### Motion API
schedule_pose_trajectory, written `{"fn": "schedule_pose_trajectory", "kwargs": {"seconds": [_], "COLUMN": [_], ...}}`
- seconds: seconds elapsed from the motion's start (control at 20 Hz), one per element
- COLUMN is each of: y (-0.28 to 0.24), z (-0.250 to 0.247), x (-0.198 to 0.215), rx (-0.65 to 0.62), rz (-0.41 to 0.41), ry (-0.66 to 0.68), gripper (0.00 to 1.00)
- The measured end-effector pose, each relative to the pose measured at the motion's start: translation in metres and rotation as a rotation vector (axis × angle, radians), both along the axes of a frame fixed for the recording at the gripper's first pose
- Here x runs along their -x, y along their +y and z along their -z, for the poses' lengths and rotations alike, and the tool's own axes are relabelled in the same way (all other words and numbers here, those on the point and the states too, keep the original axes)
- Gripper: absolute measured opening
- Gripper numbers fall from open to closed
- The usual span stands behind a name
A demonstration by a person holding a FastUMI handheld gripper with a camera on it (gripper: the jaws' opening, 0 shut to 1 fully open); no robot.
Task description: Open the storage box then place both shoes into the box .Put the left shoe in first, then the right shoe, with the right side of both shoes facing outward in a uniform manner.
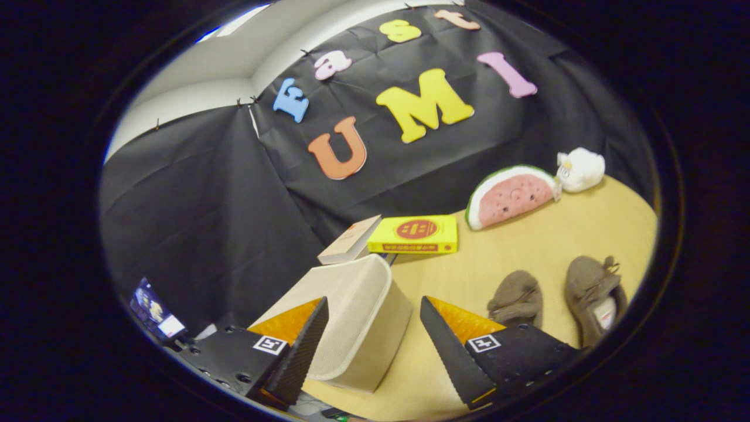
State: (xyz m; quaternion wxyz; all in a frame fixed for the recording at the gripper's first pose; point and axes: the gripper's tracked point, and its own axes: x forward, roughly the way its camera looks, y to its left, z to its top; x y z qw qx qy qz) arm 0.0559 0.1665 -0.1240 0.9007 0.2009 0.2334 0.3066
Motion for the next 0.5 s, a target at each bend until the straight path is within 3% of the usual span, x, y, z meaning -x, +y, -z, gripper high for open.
{"fn": "schedule_pose_trajectory", "kwargs": {"seconds": [0.25, 0.5], "y": [0.030, 0.046], "z": [0.014, 0.028], "x": [-0.014, -0.030], "rx": [-0.165, -0.302], "rz": [-0.207, -0.320], "ry": [0.222, 0.361], "gripper": [0.95, 0.95]}}
